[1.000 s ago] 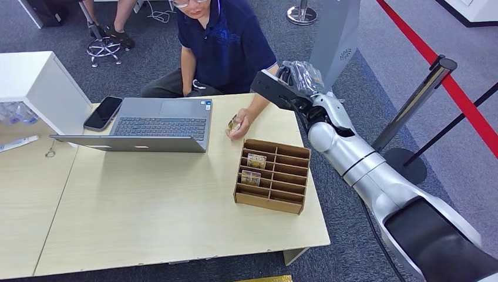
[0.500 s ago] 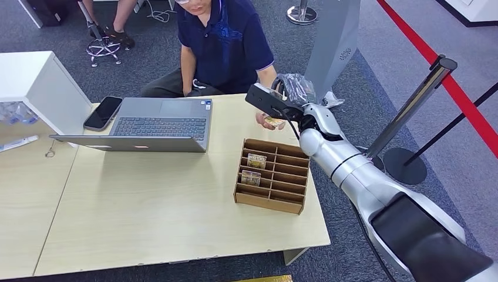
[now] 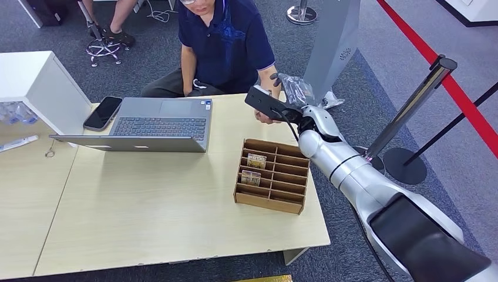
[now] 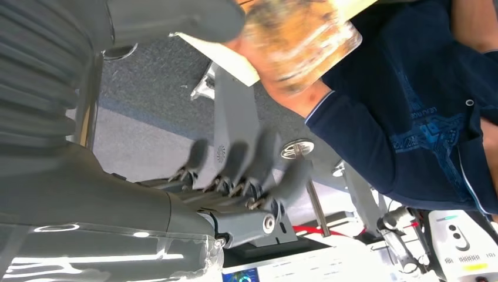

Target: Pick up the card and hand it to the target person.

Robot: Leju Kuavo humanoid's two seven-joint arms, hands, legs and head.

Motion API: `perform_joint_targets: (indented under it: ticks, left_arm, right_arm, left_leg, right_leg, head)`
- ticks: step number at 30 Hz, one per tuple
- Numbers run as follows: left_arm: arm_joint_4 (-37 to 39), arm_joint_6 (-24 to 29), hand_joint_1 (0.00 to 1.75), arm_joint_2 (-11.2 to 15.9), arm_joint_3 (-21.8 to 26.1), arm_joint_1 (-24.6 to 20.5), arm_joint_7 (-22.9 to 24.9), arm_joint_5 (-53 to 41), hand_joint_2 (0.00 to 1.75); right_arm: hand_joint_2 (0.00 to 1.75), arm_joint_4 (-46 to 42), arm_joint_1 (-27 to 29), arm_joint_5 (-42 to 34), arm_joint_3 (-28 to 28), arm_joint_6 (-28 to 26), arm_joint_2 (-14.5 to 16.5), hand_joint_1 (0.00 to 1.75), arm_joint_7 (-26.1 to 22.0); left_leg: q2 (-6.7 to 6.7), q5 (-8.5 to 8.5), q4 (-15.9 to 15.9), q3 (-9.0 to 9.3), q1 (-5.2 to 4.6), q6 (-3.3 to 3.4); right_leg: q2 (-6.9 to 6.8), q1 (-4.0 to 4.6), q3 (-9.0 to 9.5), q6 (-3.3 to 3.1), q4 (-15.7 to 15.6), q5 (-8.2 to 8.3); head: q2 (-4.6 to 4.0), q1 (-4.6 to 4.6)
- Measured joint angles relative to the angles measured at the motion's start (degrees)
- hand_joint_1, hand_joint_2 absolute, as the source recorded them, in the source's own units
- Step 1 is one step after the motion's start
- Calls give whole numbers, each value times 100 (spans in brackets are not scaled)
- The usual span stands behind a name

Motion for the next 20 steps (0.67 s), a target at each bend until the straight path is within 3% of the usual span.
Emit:
perform_joint_targets:
  ticks: [12,20]
  left_arm:
    - [1,-1,0,0,-2,1,1,14,0]
    - [2,22,0,0,0,4,98,74,0]
  right_arm:
    - [175,-2,125,-46,-7,-105,0,0,49]
    - [175,-217,311,-527,-137,-346,-1,0,-85]
  left_leg:
    - [0,0,0,0,0,0]
    - [1,0,0,2,0,0]
  right_leg:
    - [0,0,-1,0,0,0]
    - [1,0,-1,0,0,0]
  head:
    - [0,0]
    - [0,-1]
